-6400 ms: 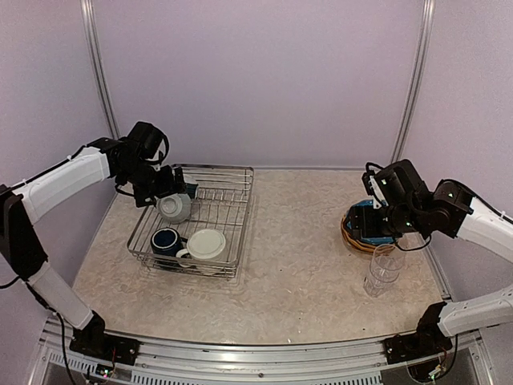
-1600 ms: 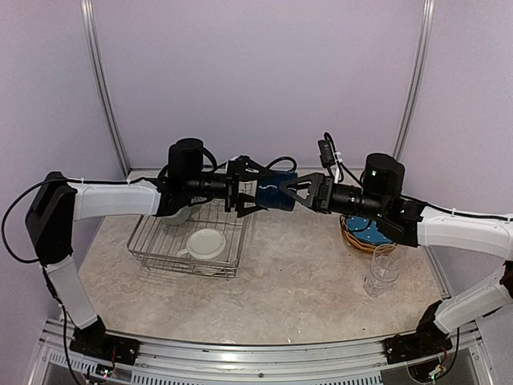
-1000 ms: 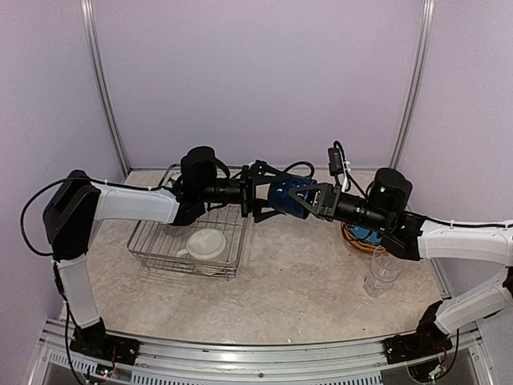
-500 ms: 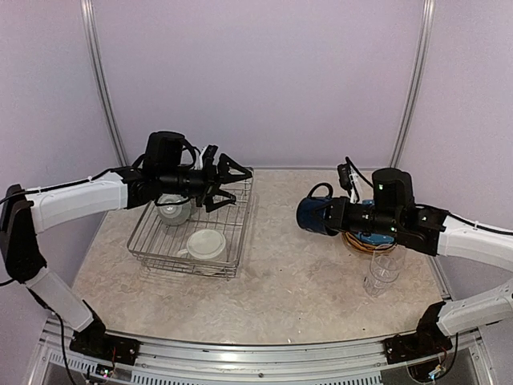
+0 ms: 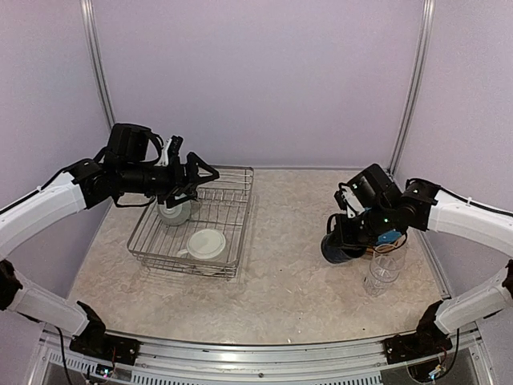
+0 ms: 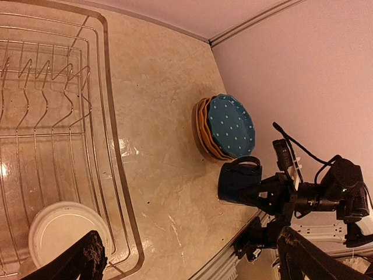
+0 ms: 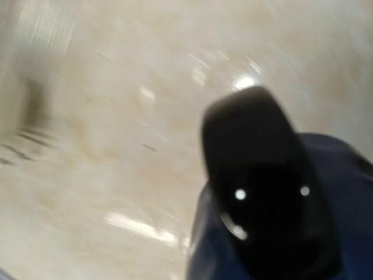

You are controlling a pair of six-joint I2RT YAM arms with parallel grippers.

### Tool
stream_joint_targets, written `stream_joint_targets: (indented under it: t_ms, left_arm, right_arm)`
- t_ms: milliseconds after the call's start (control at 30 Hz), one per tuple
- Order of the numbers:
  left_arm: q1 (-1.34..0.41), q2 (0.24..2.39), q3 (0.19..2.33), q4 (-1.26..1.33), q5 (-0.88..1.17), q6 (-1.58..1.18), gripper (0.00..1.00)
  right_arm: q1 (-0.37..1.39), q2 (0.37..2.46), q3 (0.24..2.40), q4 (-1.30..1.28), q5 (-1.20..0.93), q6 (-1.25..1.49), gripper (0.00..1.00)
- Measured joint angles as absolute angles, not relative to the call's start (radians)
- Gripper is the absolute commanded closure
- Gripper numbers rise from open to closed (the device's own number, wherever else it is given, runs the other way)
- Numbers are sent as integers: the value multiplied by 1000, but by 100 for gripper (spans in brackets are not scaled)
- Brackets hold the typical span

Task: Unload the mixed dishes from the dish rack
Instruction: Place the cup at the center of the board.

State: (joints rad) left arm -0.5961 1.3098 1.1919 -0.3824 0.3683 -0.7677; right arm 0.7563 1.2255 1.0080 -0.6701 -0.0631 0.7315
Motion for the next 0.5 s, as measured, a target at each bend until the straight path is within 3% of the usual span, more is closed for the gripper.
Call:
stream_joint_targets:
  t_ms: [300, 500]
  left_arm:
    - [-600, 1200, 1168, -509, 313, -708, 1]
    - [-601, 1197, 1159, -594, 268, -667, 1]
  right_arm:
    - [757, 1490, 1116, -861, -36, 698, 100]
    - [757, 1557, 1118, -900, -32, 684, 100]
